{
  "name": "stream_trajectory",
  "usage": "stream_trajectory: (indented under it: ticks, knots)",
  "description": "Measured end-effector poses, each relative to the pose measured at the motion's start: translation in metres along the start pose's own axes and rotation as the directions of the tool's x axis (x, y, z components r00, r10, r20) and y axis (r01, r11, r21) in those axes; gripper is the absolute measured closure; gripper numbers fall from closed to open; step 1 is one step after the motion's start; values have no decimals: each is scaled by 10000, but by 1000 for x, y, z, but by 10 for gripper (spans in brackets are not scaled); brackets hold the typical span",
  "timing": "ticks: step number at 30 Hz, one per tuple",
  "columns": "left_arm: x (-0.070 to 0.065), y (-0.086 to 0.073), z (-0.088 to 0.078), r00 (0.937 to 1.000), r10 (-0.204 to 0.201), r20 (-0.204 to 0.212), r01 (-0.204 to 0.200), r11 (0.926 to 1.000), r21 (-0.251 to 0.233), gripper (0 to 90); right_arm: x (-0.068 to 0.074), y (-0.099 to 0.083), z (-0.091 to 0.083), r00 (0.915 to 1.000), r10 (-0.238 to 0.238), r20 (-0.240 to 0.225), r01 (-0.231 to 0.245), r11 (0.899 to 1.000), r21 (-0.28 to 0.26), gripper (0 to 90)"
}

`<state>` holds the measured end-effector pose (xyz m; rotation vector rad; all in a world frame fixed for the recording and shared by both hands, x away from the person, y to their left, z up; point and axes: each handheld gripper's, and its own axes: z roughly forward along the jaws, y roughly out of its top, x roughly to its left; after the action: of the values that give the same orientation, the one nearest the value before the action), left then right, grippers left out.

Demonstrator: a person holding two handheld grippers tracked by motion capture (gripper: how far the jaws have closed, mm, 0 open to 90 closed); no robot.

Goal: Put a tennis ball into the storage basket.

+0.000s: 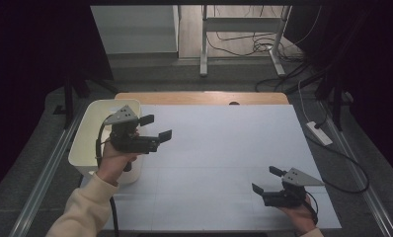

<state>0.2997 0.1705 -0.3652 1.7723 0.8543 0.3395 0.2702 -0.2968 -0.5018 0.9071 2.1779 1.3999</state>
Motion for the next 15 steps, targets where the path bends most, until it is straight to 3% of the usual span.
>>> stream_trajectory:
  ticks: [5, 10, 13, 15]
  knots:
    - [-15, -12, 3, 9982, 253, 550, -250, 9997, -64, 128, 0, 0, -1, 10000, 36, 20, -36, 10000, -22, 87]
    - [-29, -25, 8, 9955, 482, 819, -494, 9987, 127, 110, -1, 0, -2, 10000, 45, 52, -45, 9999, -98, 88]
    - [-37, -33, 10, 9948, 741, 706, -759, 9968, 238, 106, -1, 0, -2, 10000, 65, 43, -65, 10000, -47, 87]
    - [-44, -40, 13, 9921, 1121, 562, -1147, 9923, 462, 103, -1, 0, -2, 10000, 42, 47, -42, 10000, -43, 88]
